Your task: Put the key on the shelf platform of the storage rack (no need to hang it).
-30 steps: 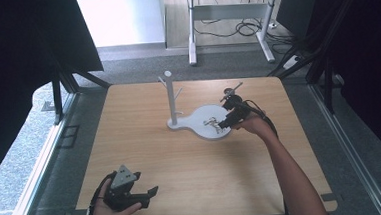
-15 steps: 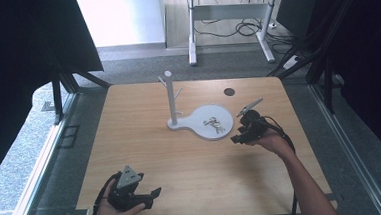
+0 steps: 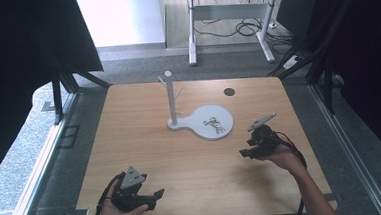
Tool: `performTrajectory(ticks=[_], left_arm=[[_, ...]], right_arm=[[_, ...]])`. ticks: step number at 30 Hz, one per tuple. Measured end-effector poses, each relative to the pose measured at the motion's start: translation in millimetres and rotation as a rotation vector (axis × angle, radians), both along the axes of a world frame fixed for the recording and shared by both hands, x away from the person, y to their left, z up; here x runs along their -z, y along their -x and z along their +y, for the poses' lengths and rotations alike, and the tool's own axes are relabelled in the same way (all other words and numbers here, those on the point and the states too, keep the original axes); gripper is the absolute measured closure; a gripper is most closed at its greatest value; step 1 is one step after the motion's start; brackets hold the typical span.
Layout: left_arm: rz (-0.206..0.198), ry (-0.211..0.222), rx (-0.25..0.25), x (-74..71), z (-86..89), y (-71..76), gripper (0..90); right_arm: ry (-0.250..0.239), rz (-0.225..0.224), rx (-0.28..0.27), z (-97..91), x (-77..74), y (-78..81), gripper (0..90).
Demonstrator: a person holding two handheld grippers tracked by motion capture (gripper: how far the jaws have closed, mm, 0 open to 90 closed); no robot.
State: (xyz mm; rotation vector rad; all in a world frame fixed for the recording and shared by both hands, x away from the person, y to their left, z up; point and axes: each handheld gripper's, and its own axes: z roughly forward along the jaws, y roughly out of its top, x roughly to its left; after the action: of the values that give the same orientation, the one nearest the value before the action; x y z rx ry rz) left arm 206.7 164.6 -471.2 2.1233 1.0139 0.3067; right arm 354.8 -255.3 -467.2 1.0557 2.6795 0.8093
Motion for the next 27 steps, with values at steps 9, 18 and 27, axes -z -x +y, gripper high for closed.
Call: performTrajectory(ticks=[9,18,27], left_arm=[[0.006,-0.005,0.009,1.4,-4.3,-0.2,23.2],[0.01,-0.013,0.015,2.7,-8.1,-0.3,23.2],[0.013,-0.015,0.02,4.1,-9.2,-0.3,23.2]], right_arm=[[-0.047,-0.017,0.056,-19.7,27.0,37.4,43.6],[-0.122,-0.059,0.104,-34.2,40.6,59.3,44.3],[-0.13,-0.084,0.108,-37.1,39.4,59.7,43.4]])
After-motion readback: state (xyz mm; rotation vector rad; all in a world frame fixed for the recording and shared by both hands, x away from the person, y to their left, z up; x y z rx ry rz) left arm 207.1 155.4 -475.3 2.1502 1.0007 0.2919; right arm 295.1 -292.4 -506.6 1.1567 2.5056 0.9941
